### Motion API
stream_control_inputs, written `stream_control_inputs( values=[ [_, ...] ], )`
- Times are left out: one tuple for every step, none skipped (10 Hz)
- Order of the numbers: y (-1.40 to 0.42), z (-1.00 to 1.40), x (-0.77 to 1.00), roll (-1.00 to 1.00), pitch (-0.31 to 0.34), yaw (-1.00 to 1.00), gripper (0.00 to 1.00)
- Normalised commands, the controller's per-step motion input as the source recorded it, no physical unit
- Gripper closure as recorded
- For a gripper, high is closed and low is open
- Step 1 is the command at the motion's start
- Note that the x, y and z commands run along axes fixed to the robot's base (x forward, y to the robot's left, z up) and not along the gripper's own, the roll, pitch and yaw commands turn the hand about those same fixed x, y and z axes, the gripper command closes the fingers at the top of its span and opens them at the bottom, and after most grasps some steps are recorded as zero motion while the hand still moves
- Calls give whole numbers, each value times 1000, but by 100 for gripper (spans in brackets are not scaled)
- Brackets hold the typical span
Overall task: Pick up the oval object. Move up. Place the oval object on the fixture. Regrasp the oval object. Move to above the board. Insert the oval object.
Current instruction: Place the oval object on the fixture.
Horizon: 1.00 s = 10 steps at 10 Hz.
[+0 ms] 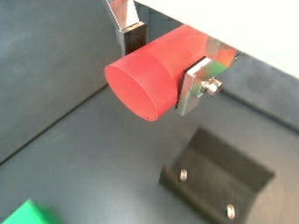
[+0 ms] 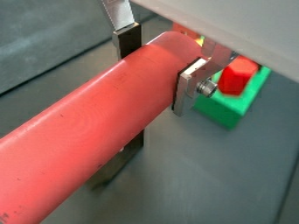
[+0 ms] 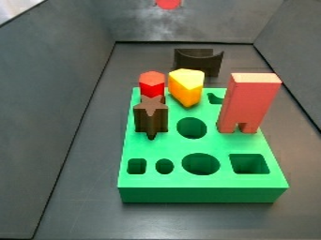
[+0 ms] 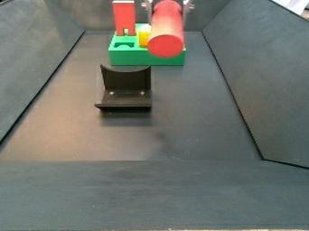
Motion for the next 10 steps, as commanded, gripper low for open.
stream_control_inputs(
  values=[
    [-326,-24,1000,-1000,11,110,100],
    [-245,-21,1000,-1000,30,103,100],
    [-180,-16,1000,-1000,44,97,100],
    [-93,-17,1000,-1000,62,85,100],
    [-61,-16,970,-1000,72,79,100],
    [-11,-17,862,-1000,90,63,100],
    [13,-21,780,-1000,105,50,100],
    [30,-19,700,-1000,118,34,100],
    [35,-20,595,-1000,138,11,100],
    [39,-22,517,-1000,154,-9,100]
  ],
)
